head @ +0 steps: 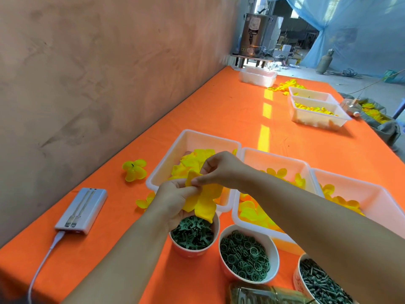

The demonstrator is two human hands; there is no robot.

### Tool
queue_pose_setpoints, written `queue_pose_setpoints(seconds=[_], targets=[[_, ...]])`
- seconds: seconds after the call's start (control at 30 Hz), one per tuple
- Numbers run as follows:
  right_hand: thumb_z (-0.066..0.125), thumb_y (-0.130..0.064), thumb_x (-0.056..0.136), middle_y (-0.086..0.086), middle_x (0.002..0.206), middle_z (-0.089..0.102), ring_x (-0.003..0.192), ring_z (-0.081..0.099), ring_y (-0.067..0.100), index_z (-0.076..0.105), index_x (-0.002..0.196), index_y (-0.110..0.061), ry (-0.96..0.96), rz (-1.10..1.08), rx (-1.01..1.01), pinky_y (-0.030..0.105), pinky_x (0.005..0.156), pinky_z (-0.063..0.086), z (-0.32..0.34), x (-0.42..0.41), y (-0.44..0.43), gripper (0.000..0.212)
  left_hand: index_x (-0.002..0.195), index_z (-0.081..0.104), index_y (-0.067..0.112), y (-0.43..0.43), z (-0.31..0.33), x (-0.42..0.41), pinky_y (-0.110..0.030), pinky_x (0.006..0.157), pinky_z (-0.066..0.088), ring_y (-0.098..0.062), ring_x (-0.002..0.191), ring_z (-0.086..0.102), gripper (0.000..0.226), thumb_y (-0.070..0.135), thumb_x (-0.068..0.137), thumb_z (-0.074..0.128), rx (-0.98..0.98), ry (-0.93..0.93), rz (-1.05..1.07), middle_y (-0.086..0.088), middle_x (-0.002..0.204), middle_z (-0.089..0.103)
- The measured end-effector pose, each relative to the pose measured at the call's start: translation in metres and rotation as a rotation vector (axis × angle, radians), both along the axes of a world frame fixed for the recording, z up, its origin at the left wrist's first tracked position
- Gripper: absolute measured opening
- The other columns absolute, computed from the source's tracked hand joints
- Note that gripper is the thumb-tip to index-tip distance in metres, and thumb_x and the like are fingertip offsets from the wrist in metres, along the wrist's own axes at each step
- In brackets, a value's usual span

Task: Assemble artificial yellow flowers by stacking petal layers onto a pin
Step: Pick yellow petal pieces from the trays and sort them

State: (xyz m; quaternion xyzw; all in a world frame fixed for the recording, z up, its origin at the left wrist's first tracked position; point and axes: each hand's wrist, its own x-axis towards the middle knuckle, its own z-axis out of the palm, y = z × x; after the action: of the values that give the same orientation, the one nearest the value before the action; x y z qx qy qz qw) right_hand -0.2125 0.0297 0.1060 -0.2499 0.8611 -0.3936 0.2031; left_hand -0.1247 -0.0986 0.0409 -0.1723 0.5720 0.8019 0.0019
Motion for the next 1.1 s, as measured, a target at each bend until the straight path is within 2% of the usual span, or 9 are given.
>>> queue_pose_setpoints(seconds=[0.2, 0.33, 0.43, 0.53, 0.7, 0.83, 0.93, 1.03, 1.1], targets=[[0.084, -0.015, 0.076, 0.008, 0.068, 0.062, 0.063, 0.058, 0.020, 0.061, 0.069, -0.014, -0.392, 0.004, -0.187, 0.031, 0.059, 0.047, -0.004, -0.006, 0.009, 0.024, 0.094, 0.062, 0.011, -0.001, 0.008, 0.000, -0.030, 0.047, 0.053, -0.019, 0.060, 0.070, 0.015, 0.007, 0.084, 0.073, -0.028, 0.009, -0.033, -0.009, 0.078, 0.073], [0.092, -0.020, 0.067, -0.003, 0.054, 0.053, 0.053, 0.049, 0.013, 0.057, 0.056, -0.019, 0.013, -0.196, -0.077, 0.023, 0.050, 0.037, -0.007, -0.008, 0.005, 0.036, 0.096, 0.055, 0.012, 0.005, 0.007, -0.002, -0.041, 0.053, 0.058, -0.026, 0.076, 0.065, 0.017, 0.001, 0.090, 0.067, -0.044, 0.028, 0.052, -0.016, 0.093, 0.062], [0.087, -0.026, 0.073, -0.006, 0.059, 0.054, 0.061, 0.053, 0.015, 0.056, 0.057, -0.022, 0.400, -0.149, 0.015, 0.027, 0.055, 0.038, -0.008, -0.003, 0.005, 0.035, 0.100, 0.055, 0.010, 0.010, 0.009, -0.003, -0.044, 0.060, 0.061, -0.028, 0.075, 0.059, 0.010, 0.001, 0.097, 0.058, 0.014, 0.005, 0.086, -0.013, 0.092, 0.056], [0.077, -0.026, 0.084, 0.002, 0.075, 0.064, 0.078, 0.061, 0.026, 0.067, 0.071, -0.013, 0.619, -0.032, 0.043, 0.036, 0.068, 0.049, -0.007, 0.003, 0.007, 0.021, 0.101, 0.053, 0.008, 0.012, 0.012, -0.005, -0.038, 0.053, 0.059, -0.028, 0.068, 0.058, 0.004, 0.004, 0.100, 0.053, 0.185, -0.041, 0.121, -0.009, 0.090, 0.055], [0.061, -0.015, 0.097, 0.012, 0.109, 0.070, 0.099, 0.063, 0.034, 0.076, 0.108, -0.008, 0.880, 0.203, 0.022, 0.044, 0.078, 0.051, -0.008, 0.009, 0.010, 0.021, 0.117, 0.061, 0.008, 0.008, 0.013, -0.004, -0.040, 0.058, 0.062, -0.032, 0.087, 0.066, 0.026, 0.026, 0.102, 0.051, 0.612, -0.140, 0.018, -0.015, 0.113, 0.066], [0.062, -0.009, 0.094, 0.019, 0.117, 0.067, 0.098, 0.065, 0.036, 0.074, 0.115, -0.007, 1.145, 0.304, -0.071, 0.046, 0.065, 0.056, -0.012, 0.018, 0.015, 0.024, 0.097, 0.067, -0.001, 0.011, 0.013, 0.001, -0.041, 0.062, 0.062, -0.028, 0.072, 0.074, 0.022, 0.011, 0.078, 0.065, 0.723, -0.124, -0.077, -0.016, 0.089, 0.074], [0.056, -0.010, 0.095, 0.020, 0.100, 0.069, 0.086, 0.066, 0.037, 0.075, 0.107, -0.002, 1.237, 0.260, -0.218, 0.044, 0.061, 0.054, -0.010, 0.022, 0.016, 0.024, 0.094, 0.065, -0.004, 0.009, 0.012, 0.001, -0.036, 0.058, 0.062, -0.025, 0.063, 0.072, 0.019, 0.005, 0.077, 0.063, 0.678, -0.147, -0.093, -0.016, 0.081, 0.073], [0.051, -0.013, 0.095, 0.015, 0.083, 0.068, 0.072, 0.064, 0.035, 0.072, 0.096, 0.003, 1.199, 0.220, -0.291, 0.041, 0.059, 0.052, -0.006, 0.025, 0.016, 0.026, 0.090, 0.063, -0.002, 0.006, 0.012, -0.005, -0.032, 0.052, 0.061, -0.020, 0.054, 0.070, 0.007, -0.004, 0.089, 0.056, 0.574, -0.191, 0.000, -0.015, 0.071, 0.072], [0.051, -0.015, 0.095, 0.013, 0.077, 0.068, 0.067, 0.063, 0.034, 0.070, 0.093, 0.003, 1.149, 0.174, -0.295, 0.039, 0.058, 0.050, -0.006, 0.028, 0.015, 0.026, 0.085, 0.061, 0.002, 0.007, 0.008, -0.010, -0.031, 0.047, 0.059, -0.017, 0.049, 0.068, 0.015, -0.005, 0.095, 0.052, 0.513, -0.193, 0.081, -0.011, 0.063, 0.070]])
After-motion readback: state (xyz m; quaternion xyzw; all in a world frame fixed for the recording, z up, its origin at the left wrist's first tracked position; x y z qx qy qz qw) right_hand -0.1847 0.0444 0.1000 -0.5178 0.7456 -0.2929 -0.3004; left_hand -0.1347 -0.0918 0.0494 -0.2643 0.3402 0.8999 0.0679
